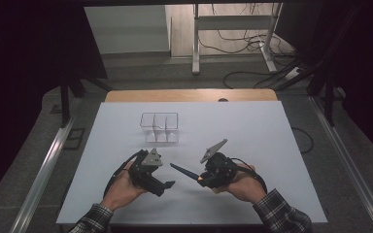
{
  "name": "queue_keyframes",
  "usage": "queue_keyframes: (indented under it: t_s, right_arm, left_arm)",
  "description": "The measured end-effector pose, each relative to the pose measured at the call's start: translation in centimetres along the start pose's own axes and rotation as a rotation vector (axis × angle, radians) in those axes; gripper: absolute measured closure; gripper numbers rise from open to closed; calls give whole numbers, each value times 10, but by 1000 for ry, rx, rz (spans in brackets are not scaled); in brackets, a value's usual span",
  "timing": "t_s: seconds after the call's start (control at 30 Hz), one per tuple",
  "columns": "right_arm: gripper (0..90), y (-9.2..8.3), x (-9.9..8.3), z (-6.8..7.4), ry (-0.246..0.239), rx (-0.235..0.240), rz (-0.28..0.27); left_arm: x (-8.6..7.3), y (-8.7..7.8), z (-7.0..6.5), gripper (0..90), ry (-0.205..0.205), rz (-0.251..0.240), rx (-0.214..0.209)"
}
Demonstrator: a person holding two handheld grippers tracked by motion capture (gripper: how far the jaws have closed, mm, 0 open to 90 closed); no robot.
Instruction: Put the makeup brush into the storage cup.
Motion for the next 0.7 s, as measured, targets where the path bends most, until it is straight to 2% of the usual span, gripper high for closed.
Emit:
queue_keyframes:
  t_s: [0.03,0.07,0.1,0.2,0.5,0.7]
  right_arm:
    - [714,0,0,0,-3,0,3]
    - [714,1,0,1,-3,2,4]
    - [714,1,1,2,-3,4,5]
    - [714,2,1,3,-7,8,8]
    - [714,6,3,8,-17,21,24]
    - [714,8,3,11,-21,31,37]
  left_arm:
    - [2,2,-3,0,-16,-12,-2]
    - [3,3,-3,0,1,-3,-6]
    - [4,4,-5,0,0,-6,-8]
    - [5,7,-6,0,47,17,-12]
    - [12,14,-17,0,88,29,-53]
    - [13,20,-22,22,137,54,-44]
Point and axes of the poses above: each handheld gripper's, and its own axes: y roughly forward along the jaws, x roughly out of its top, z roughly to its left, the point moved 7 cm from there along y, roughly forward along the jaws, and after that the axes turned 9 degrees about x, right-handed, at the moved point
